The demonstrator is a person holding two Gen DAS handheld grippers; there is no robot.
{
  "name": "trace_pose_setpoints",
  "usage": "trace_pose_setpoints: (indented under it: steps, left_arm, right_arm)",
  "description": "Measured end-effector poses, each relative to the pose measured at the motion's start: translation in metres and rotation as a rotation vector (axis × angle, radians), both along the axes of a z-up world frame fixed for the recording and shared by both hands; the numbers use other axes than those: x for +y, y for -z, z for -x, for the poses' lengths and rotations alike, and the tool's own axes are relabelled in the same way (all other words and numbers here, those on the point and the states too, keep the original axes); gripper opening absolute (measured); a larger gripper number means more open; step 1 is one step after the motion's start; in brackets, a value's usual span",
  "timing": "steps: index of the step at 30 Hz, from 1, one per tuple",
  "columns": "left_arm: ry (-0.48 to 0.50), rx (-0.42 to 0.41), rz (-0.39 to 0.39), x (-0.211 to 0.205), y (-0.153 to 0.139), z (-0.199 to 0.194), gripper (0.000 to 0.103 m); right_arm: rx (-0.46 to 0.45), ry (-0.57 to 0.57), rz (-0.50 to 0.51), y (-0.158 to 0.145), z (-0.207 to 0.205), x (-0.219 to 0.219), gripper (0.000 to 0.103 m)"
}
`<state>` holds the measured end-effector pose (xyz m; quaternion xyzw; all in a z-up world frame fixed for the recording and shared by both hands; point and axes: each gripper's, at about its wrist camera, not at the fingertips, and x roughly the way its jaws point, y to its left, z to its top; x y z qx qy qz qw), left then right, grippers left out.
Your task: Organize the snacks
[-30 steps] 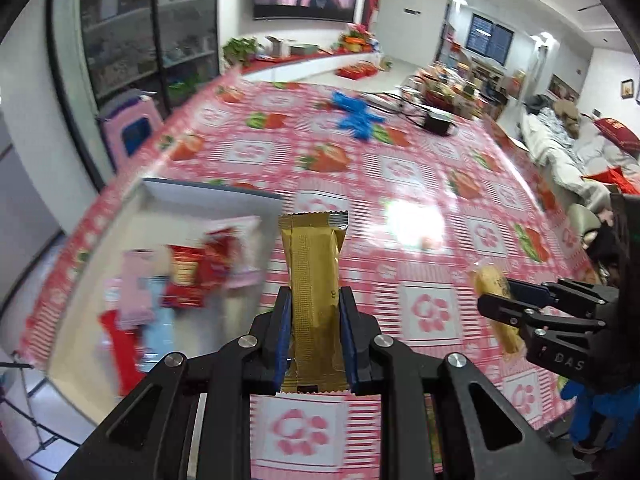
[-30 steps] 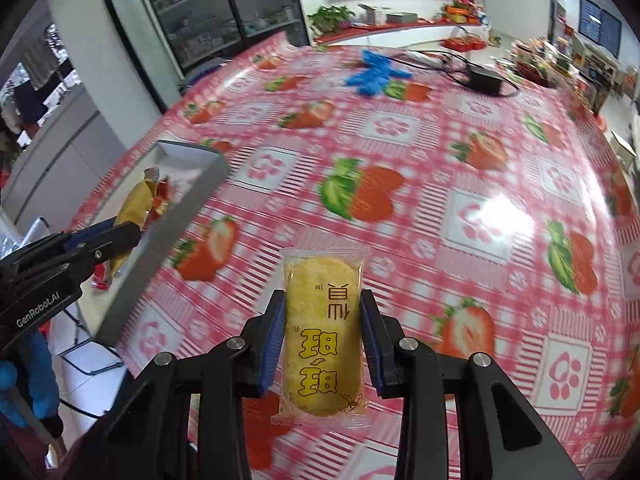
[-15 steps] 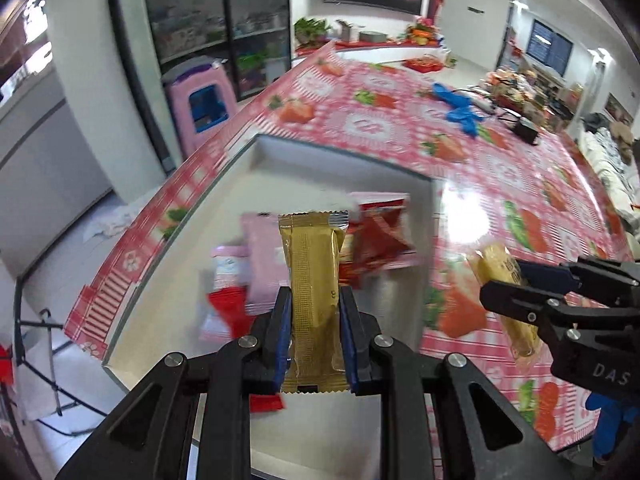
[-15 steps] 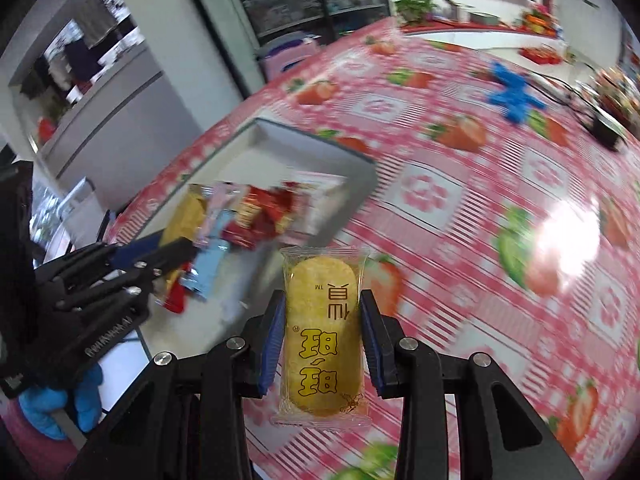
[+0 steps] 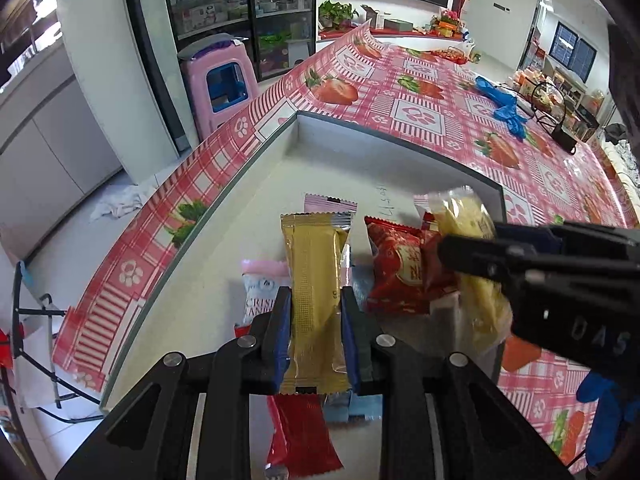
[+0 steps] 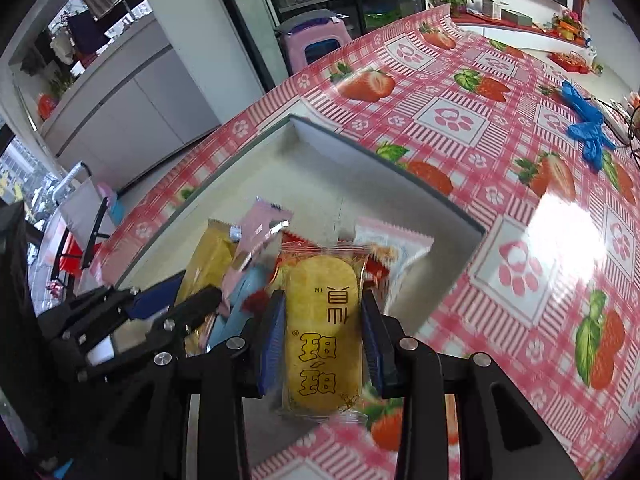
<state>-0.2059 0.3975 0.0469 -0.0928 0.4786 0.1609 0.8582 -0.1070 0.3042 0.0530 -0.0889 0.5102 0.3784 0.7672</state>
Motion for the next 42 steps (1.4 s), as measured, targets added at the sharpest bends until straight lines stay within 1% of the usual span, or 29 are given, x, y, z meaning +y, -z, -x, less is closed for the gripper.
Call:
trace_pose_setpoints:
  steps: [1, 3, 4, 5, 7, 8, 9, 11, 13, 16, 17, 18, 19, 20, 23, 26, 28, 32, 42]
  left_arm:
    - [-0.001, 0.0, 0.003, 0.001, 0.001, -0.002, 0.028]
    - [-0.005, -0.006, 0.01, 0.002, 0.001, -0.003, 0.033]
    - [-0.009, -0.006, 0.009, 0.002, 0.001, -0.003, 0.046]
    - [-0.012, -0.006, 0.007, 0.001, 0.001, -0.002, 0.066]
    - [-0.022, -0.022, 0.0, 0.001, 0.0, 0.002, 0.083]
    - [-0.023, -0.036, -0.005, 0.0, -0.001, 0.005, 0.083]
    - [-0.017, -0.036, -0.001, -0.001, -0.002, 0.006, 0.083]
    - [-0.006, -0.019, 0.012, -0.002, 0.0, 0.008, 0.086]
    - [-0.005, 0.004, 0.001, -0.004, 0.002, 0.009, 0.087]
    - [-0.023, 0.021, -0.039, -0.007, 0.003, 0.011, 0.103]
    - [-0.024, 0.018, -0.045, -0.008, 0.002, 0.013, 0.103]
    - [-0.026, 0.014, -0.055, -0.01, 0.0, 0.015, 0.103]
    - [-0.027, 0.009, -0.063, -0.011, -0.001, 0.016, 0.103]
    - [-0.028, 0.005, -0.07, -0.012, -0.003, 0.017, 0.103]
    - [-0.032, -0.005, -0.091, -0.017, -0.008, 0.022, 0.103]
    - [-0.033, 0.004, -0.066, -0.02, -0.01, 0.027, 0.103]
    - [-0.038, 0.024, -0.051, -0.021, -0.009, 0.028, 0.103]
    - [-0.042, 0.046, -0.06, -0.025, -0.007, 0.03, 0.103]
    - [-0.027, 0.043, -0.074, -0.033, -0.012, 0.034, 0.103]
  right_arm:
    - [0.001, 0.007, -0.001, -0.001, -0.003, 0.002, 0.037]
    - [0.002, 0.007, -0.003, -0.002, -0.006, 0.006, 0.037]
    - [0.0, 0.003, -0.002, -0.002, -0.006, 0.007, 0.037]
    - [-0.004, -0.002, 0.002, -0.002, -0.005, 0.008, 0.037]
    - [-0.011, -0.017, 0.013, -0.002, -0.001, 0.01, 0.037]
    - [-0.011, -0.023, 0.016, -0.002, 0.001, 0.01, 0.04]
    - [-0.012, -0.026, 0.021, -0.002, 0.002, 0.009, 0.051]
    - [-0.024, -0.024, 0.031, -0.002, 0.005, 0.008, 0.059]
    - [-0.029, -0.023, 0.042, -0.004, 0.008, 0.006, 0.059]
    - [-0.03, -0.027, 0.054, -0.007, 0.012, 0.003, 0.059]
    - [-0.033, -0.027, 0.058, -0.009, 0.014, 0.002, 0.062]
    - [-0.038, -0.026, 0.062, -0.01, 0.015, 0.001, 0.083]
    - [-0.044, -0.024, 0.063, -0.011, 0.016, 0.0, 0.094]
    - [-0.055, -0.02, 0.061, -0.014, 0.018, -0.002, 0.103]
    - [-0.076, -0.026, 0.062, -0.021, 0.024, -0.007, 0.103]
    - [-0.093, -0.021, 0.069, -0.026, 0.027, -0.013, 0.103]
    - [-0.085, -0.016, 0.069, -0.027, 0.027, -0.017, 0.103]
    - [-0.075, -0.018, 0.08, -0.026, 0.029, -0.022, 0.103]
    - [-0.087, -0.04, 0.1, -0.027, 0.038, -0.021, 0.103]
